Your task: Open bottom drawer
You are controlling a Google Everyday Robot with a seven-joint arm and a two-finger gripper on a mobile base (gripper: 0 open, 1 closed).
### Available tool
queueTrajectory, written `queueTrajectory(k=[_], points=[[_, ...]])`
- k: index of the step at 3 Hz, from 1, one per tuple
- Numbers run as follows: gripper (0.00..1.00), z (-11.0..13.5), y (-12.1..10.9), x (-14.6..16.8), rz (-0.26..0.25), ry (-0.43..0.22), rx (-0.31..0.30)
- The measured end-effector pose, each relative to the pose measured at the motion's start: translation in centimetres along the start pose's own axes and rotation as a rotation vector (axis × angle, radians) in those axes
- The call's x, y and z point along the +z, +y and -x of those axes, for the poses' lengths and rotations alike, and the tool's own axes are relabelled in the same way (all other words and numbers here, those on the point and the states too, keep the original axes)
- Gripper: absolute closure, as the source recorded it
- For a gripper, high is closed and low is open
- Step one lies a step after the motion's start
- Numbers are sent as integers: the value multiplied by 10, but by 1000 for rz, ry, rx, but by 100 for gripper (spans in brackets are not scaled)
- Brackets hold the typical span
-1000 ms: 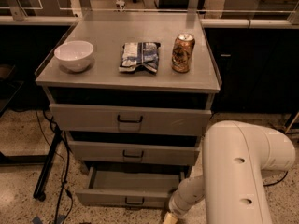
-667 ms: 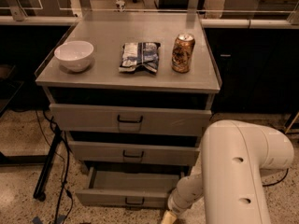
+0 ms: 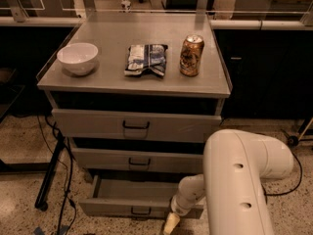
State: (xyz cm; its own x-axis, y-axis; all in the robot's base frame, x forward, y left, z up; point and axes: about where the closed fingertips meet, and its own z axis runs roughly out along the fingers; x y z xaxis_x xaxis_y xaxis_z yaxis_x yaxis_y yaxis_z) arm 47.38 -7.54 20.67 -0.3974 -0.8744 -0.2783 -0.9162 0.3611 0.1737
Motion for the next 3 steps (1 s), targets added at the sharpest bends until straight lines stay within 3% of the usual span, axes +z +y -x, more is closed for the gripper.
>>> queueTrajectory(k=[1,3], points=[[0,4,-14,14,19,23,-4],[0,-22,-22,50,80,68,61]])
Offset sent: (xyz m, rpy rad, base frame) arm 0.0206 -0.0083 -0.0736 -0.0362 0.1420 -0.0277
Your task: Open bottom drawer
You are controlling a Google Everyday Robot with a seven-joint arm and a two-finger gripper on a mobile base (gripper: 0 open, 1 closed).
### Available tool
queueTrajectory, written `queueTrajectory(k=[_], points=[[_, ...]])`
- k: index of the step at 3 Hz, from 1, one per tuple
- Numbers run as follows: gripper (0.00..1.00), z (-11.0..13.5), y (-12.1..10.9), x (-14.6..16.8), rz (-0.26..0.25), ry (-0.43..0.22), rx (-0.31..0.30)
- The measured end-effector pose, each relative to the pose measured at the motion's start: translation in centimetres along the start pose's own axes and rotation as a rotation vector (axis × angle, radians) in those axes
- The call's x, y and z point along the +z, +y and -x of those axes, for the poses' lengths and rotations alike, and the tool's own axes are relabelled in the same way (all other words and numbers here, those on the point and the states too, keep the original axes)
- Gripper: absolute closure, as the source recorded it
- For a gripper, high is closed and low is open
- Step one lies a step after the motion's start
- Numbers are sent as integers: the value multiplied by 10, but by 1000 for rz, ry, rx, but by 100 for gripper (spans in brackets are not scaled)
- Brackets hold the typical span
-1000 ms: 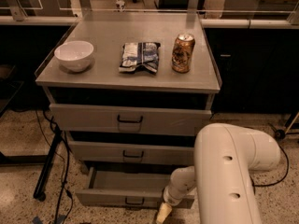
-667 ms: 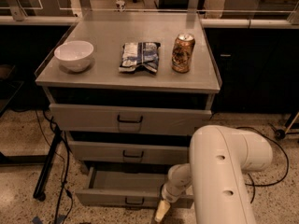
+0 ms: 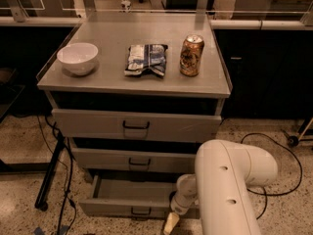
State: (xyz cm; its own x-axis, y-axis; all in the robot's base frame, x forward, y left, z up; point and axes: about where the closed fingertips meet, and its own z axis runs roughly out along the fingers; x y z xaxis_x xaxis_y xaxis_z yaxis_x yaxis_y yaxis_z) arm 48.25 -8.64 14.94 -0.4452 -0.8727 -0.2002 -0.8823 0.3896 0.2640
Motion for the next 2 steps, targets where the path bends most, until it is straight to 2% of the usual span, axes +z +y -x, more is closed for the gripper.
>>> queueTrajectory(k=[1,2], points=[[0,0,1,-3,1,1,1],[0,-18,25,-10,19,19,17]])
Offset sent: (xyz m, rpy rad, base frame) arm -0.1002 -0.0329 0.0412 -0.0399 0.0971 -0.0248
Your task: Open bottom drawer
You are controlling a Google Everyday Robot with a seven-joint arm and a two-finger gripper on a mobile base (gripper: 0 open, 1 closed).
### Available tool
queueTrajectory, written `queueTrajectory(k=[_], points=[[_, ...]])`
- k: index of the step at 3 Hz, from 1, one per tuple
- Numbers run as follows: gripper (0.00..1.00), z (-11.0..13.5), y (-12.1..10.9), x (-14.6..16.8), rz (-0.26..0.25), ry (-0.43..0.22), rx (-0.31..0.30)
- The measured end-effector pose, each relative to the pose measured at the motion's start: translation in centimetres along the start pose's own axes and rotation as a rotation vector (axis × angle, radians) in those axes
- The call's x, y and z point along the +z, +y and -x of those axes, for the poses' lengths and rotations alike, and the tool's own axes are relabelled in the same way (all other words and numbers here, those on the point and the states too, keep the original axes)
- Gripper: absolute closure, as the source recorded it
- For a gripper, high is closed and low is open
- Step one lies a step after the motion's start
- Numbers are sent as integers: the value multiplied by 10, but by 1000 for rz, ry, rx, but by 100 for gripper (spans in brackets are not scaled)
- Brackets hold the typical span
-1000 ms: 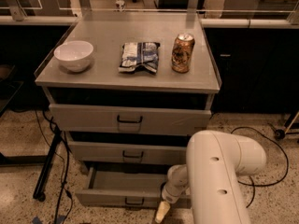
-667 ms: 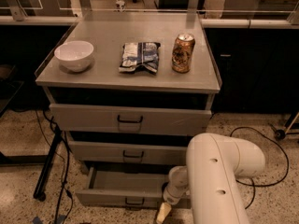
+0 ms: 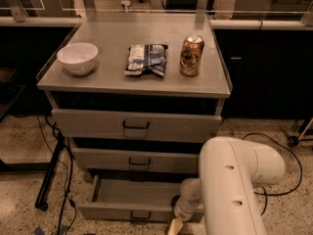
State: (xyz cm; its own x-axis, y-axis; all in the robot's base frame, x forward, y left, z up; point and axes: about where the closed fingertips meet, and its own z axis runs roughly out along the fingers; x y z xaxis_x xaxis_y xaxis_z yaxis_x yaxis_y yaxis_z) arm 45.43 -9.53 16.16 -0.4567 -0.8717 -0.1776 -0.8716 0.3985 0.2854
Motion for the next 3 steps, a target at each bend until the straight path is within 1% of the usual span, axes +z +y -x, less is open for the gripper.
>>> queueTrajectory(k=[1,2,3], points=[[0,-34,43,-16,29,13,40],[0,-62,77,-27,49,19,79],[0,-72,90,-29,62,26,88]])
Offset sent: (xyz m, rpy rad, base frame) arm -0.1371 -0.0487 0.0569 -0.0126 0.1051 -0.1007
